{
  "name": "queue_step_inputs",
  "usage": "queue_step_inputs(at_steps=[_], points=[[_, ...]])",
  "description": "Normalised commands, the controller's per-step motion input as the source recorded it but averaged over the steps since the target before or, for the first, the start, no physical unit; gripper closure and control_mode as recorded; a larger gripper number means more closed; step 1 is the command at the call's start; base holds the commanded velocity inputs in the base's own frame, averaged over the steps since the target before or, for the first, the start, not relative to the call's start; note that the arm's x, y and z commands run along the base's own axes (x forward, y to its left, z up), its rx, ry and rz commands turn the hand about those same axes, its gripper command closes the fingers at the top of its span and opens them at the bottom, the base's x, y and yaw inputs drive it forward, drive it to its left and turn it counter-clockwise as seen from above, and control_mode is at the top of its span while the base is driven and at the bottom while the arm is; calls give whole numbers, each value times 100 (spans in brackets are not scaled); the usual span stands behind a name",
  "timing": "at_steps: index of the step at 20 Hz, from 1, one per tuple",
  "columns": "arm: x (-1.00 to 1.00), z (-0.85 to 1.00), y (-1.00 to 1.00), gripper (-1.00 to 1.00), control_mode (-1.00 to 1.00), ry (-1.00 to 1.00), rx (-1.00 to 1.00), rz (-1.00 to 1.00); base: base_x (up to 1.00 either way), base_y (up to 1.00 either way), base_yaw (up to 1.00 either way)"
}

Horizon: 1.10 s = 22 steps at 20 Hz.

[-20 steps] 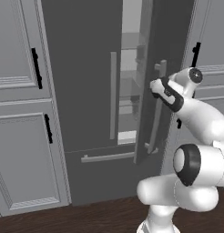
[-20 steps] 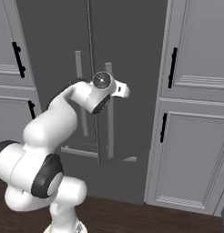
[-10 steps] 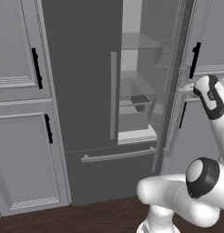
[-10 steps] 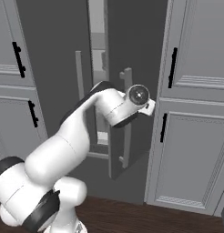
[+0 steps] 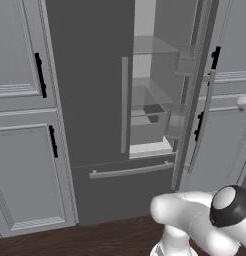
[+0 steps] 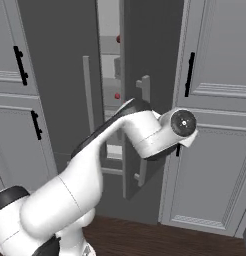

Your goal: Take the strawberry from the fridge and place it on top of the pancake, located on the dining counter.

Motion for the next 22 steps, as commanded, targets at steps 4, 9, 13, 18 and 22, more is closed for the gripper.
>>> queue_step_inputs(at_steps=[4,9,13,18,22], points=[[-19,0,100,-100,-100,35,-57,4,0,0,0],[-1,-1,100,-100,-100,41,-71,5,0,0,0],[2,-41,100,-100,-100,43,-83,7,0,0,0],[31,-1,33,-100,-100,44,-71,12,0,0,0],[15,0,54,-100,-100,45,-61,8,0,0,0]])
